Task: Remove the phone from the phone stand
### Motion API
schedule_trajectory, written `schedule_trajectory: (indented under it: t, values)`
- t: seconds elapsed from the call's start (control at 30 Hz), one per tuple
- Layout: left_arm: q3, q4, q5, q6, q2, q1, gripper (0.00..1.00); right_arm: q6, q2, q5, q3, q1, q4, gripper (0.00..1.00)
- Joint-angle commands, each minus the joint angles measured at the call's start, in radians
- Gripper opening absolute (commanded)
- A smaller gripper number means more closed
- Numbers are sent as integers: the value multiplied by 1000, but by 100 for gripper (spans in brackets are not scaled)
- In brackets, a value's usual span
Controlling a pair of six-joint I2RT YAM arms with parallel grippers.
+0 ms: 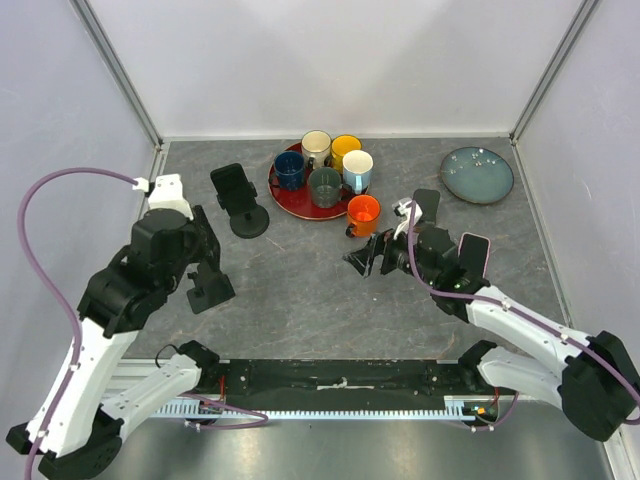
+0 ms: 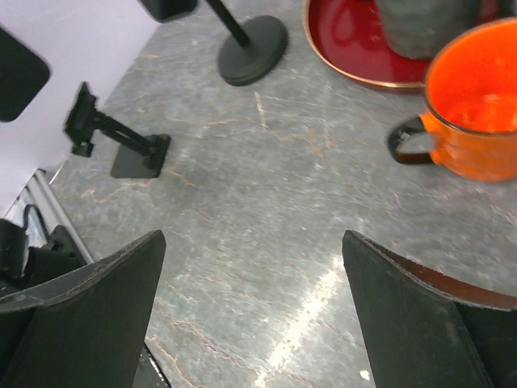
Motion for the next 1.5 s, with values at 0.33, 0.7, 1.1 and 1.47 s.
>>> schedule_trajectory:
  t: [0.33, 0.7, 1.1, 1.47]
  values:
    - [24, 374, 379, -307, 62, -3, 2, -262, -74, 118, 88, 276, 183, 98]
    - [-105, 528, 449, -397, 91, -5, 2, -559, 78, 535, 230, 595, 208, 97]
    - [-152, 553, 480, -410, 78, -8, 2, -826, 365, 952, 371, 723, 376, 94]
    - [-168, 557, 488, -412, 68, -11, 2, -1009, 627, 1162, 532, 736, 506, 86]
